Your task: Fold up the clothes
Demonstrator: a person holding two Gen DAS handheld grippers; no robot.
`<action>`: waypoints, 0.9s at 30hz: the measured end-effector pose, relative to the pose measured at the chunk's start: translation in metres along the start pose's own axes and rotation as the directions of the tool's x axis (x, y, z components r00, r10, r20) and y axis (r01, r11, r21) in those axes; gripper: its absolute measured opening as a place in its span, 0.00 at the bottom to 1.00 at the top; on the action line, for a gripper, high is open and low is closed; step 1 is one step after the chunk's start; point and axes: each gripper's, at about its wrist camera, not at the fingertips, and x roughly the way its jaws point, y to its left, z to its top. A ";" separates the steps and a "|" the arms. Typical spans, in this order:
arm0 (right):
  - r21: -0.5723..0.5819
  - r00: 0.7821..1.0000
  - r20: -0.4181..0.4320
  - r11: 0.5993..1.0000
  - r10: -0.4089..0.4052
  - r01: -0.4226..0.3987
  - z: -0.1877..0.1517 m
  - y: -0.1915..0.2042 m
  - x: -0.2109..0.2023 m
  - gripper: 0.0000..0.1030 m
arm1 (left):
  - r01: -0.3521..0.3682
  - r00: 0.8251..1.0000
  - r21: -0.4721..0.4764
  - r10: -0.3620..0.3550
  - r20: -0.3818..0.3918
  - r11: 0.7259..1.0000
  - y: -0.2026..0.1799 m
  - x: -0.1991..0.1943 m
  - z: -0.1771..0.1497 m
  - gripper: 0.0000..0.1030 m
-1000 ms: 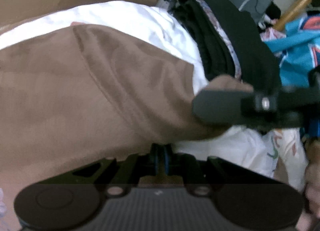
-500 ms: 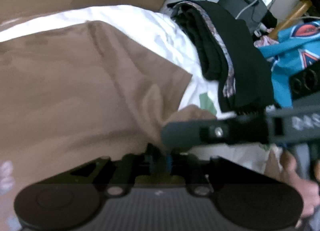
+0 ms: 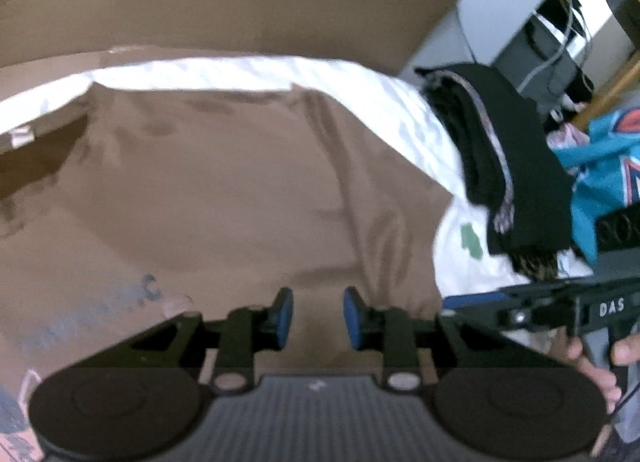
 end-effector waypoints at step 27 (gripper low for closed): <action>0.136 0.831 0.303 0.884 -0.467 0.447 0.038 -0.039 -0.009 0.53 | -0.061 0.998 0.050 0.059 0.035 0.997 0.003 -0.010 0.016 0.44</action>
